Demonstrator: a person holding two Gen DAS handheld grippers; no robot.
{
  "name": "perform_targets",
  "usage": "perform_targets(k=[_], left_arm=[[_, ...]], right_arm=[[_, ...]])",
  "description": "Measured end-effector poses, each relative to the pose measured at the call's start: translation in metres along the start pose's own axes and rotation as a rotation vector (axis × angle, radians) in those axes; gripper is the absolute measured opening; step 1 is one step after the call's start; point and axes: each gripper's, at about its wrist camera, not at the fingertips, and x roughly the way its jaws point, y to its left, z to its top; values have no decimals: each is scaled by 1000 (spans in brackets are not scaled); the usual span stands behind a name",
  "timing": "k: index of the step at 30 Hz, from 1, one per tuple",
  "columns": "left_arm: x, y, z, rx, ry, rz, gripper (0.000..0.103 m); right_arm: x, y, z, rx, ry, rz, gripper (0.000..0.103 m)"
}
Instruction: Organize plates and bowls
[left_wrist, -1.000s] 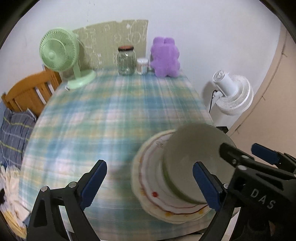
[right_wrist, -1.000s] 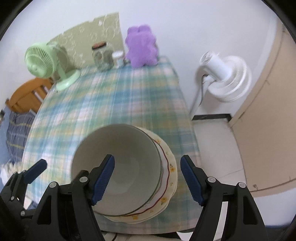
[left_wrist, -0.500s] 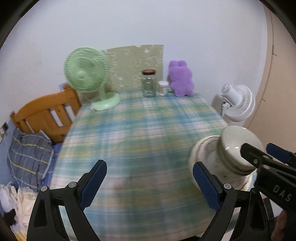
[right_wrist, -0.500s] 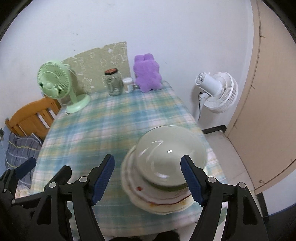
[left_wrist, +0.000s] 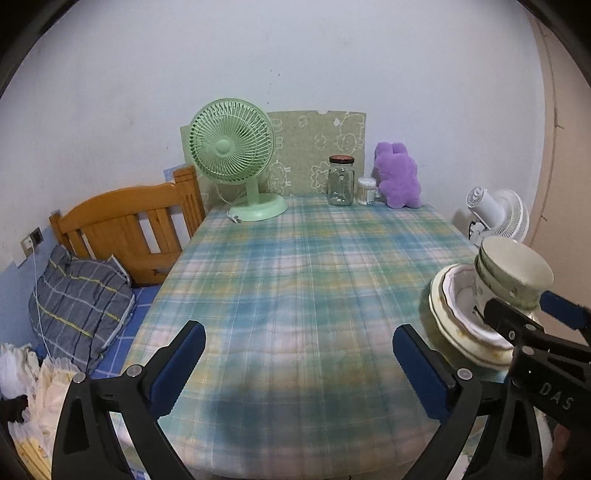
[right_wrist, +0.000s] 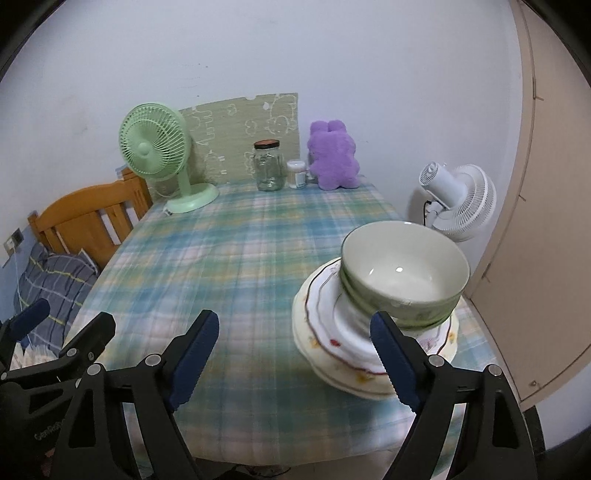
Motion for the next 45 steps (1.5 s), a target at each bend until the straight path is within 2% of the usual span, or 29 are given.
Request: perform_targets(k=[8,22,45], left_arm=[[-7,9,-18,-20,-17,-7,103],[-11,16,-25,-40,3,22,103],[-15,18,-29,-71,13,3,103]], right_arm=[[-8,11,-21,-4,-43,-15,86],[-17,19,-30,-15,-54,-20,88],[-24,18,-37,-17,-45,-30,90]])
